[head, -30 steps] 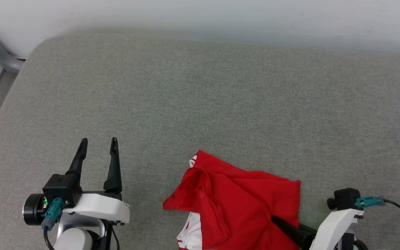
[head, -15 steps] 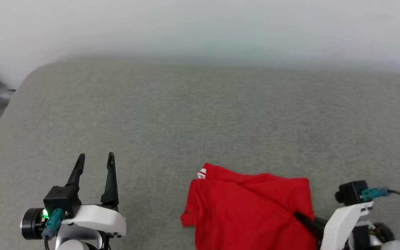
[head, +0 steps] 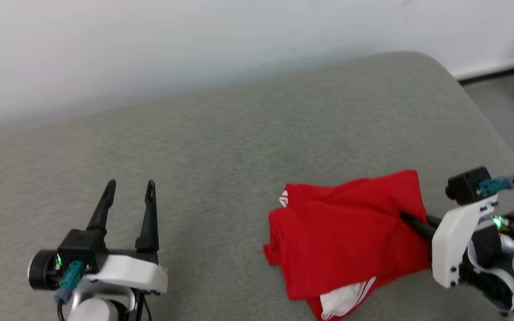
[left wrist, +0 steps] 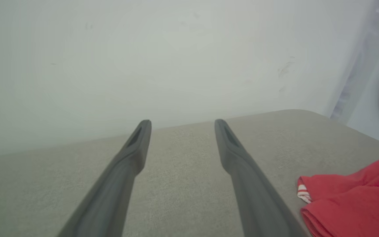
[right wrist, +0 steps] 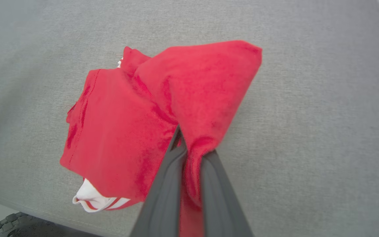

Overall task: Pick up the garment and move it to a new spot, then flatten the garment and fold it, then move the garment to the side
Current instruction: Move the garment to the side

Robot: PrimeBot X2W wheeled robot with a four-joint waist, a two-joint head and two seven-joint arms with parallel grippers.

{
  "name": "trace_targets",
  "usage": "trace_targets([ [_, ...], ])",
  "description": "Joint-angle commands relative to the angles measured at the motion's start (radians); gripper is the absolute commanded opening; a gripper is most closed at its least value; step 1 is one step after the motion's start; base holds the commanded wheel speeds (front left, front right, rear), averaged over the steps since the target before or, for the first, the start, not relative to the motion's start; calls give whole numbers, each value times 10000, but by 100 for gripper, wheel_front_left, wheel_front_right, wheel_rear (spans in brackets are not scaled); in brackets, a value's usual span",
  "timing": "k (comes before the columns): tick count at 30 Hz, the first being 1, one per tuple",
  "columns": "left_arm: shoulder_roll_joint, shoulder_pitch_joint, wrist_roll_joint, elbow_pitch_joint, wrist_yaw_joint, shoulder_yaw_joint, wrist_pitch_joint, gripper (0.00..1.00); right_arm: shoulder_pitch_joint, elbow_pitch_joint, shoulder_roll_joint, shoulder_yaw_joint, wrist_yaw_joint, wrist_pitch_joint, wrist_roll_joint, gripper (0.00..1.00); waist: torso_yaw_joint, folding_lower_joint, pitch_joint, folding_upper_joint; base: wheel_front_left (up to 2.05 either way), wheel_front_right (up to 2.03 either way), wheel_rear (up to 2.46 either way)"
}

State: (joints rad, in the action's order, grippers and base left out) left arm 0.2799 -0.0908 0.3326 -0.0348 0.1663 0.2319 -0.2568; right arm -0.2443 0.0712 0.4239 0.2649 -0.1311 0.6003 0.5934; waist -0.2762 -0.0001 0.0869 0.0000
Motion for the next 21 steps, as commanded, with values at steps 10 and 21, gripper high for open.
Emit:
trace_targets([
  [10, 899, -1471, -889, 1659, -142, 296, 1062, 100, -3037, 2119, 1024, 355, 13, -1668, 224, 0, -1812, 1, 2974, 0, 0, 0, 0],
  [21, 1489, -3018, -1635, 3409, -428, 619, 2247, 100, -4710, 4565, 1949, -868, 13, -3110, 303, 0, -1423, 1, 4961, 0, 0, 0, 0],
])
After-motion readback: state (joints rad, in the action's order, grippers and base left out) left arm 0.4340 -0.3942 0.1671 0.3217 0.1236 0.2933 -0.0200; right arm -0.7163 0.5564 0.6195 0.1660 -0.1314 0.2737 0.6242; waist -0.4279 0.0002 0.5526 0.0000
